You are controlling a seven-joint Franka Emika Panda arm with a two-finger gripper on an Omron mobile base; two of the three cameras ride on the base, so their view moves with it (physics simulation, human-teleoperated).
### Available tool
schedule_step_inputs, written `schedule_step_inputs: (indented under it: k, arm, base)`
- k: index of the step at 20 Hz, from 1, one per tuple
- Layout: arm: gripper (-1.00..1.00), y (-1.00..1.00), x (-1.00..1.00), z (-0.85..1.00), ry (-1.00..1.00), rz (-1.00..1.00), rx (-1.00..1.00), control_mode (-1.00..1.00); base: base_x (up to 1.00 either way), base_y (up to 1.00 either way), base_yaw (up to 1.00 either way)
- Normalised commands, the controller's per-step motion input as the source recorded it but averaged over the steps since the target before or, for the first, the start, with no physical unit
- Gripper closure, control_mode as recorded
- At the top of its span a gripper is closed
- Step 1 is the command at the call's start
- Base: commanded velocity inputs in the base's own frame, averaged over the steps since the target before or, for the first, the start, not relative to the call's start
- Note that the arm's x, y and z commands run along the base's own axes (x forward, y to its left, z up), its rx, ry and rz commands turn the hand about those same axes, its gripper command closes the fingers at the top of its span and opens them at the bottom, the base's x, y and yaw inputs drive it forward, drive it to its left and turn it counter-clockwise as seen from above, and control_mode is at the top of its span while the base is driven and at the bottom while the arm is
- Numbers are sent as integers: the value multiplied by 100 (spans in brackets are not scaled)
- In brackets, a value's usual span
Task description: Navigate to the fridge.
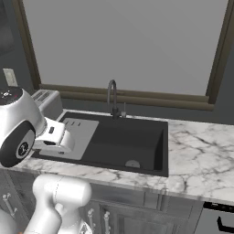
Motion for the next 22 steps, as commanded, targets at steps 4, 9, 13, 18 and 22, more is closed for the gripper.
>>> schedule_step_inputs:
  k: [4, 9, 13, 18, 22]
  arm:
    - [-100, 0, 0, 0, 0, 0, 0, 100]
    - [-100, 0, 0, 0, 0, 0, 0, 100]
    - [-100, 0, 0, 0, 0, 0, 0, 100]
    - [-100, 0, 0, 0, 0, 0, 0, 100]
    - [-100, 0, 0, 0, 0, 0, 0, 100]
  base:
    - [-27, -3, -6]
    - [-30, -9, -67]
    - [-4, 0, -100]
    - [-4, 0, -100]
    - [-5, 0, -100]
